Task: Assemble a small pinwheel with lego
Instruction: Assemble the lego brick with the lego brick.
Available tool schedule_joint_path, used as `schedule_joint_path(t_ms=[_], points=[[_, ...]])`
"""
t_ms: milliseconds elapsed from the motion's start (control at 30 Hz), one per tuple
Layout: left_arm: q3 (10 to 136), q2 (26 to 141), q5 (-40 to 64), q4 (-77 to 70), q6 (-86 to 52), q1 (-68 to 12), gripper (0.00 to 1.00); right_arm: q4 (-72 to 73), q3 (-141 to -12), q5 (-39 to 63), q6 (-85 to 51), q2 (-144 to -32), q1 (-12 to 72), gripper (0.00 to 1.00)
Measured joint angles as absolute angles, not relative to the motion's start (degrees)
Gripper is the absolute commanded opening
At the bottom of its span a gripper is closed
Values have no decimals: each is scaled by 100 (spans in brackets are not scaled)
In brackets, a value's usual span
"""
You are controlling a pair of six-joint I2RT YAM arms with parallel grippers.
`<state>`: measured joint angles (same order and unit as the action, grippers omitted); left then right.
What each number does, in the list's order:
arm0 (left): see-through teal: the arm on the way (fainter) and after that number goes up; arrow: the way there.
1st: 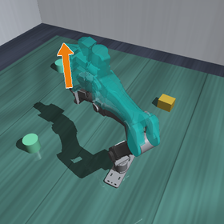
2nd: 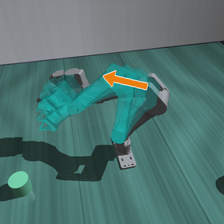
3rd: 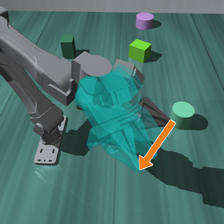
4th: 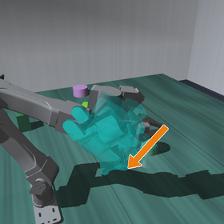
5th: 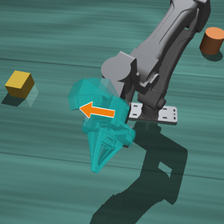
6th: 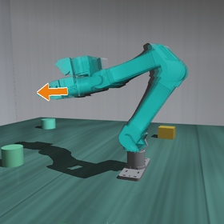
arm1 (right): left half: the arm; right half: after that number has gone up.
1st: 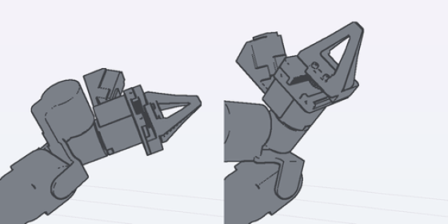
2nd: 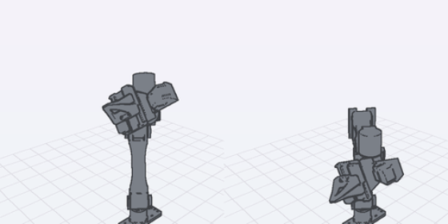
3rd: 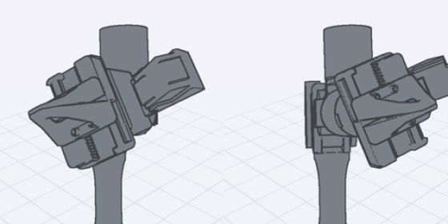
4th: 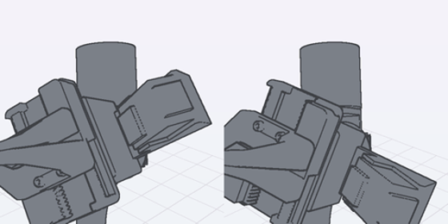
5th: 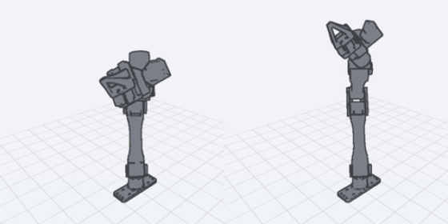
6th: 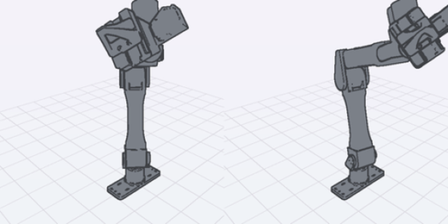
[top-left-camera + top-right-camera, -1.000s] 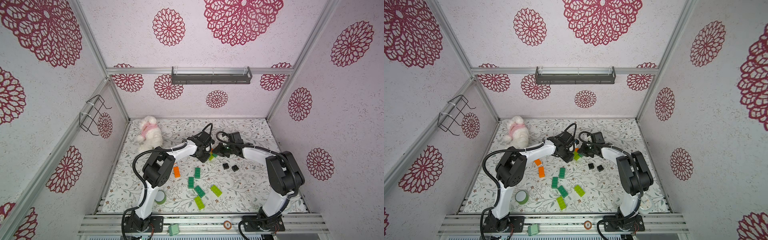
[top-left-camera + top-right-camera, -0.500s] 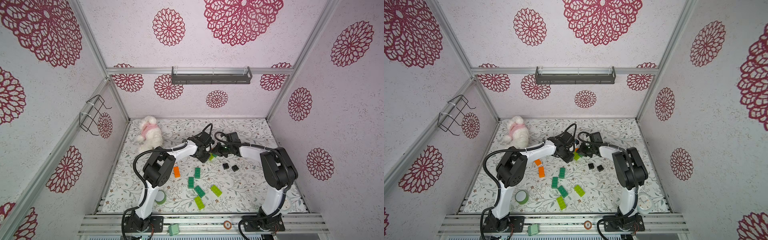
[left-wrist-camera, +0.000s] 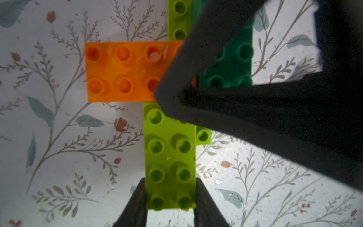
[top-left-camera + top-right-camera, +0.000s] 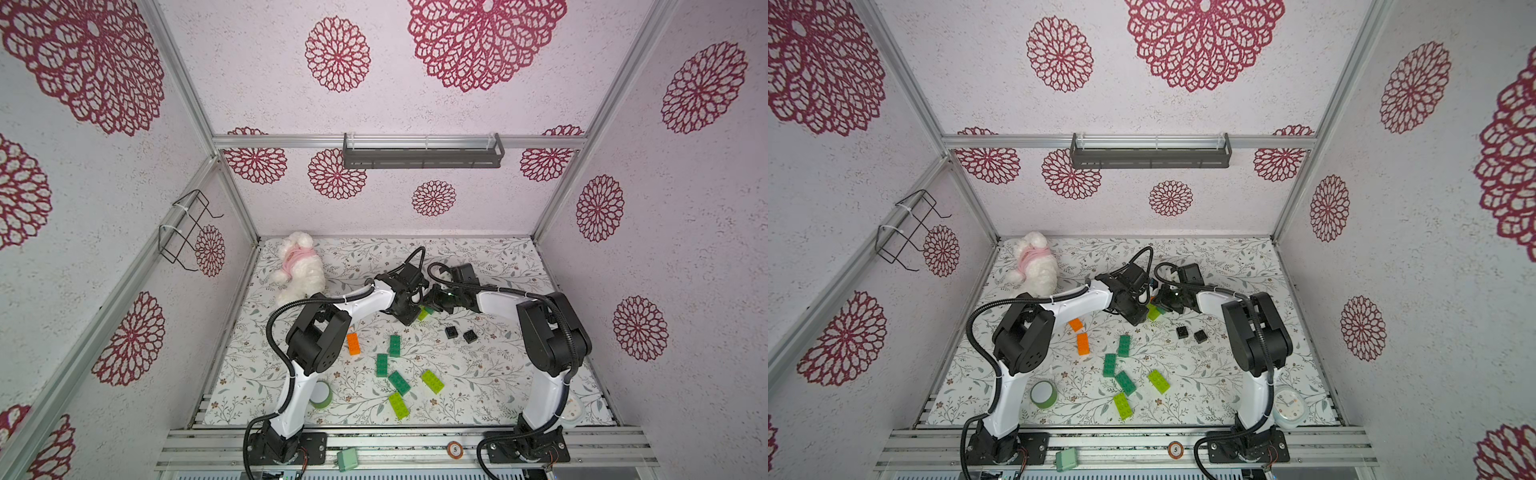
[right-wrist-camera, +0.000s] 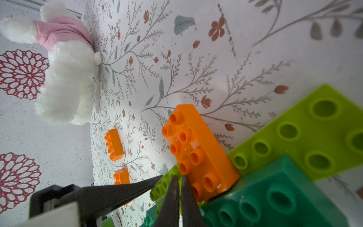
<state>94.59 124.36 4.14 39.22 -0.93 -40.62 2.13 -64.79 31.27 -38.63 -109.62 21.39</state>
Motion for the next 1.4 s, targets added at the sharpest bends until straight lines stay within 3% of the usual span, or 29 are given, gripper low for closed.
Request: schedule_joint_path(t_ms=[600,1400], points=[[9476,12453,375,3922,-91,-4099,34,325,-6125,2213,-3387,-10593,2377,8],[9476,12453,303,3889,-95,-4132,34,556,-6101,3028,-3868,-10525,2189,9]])
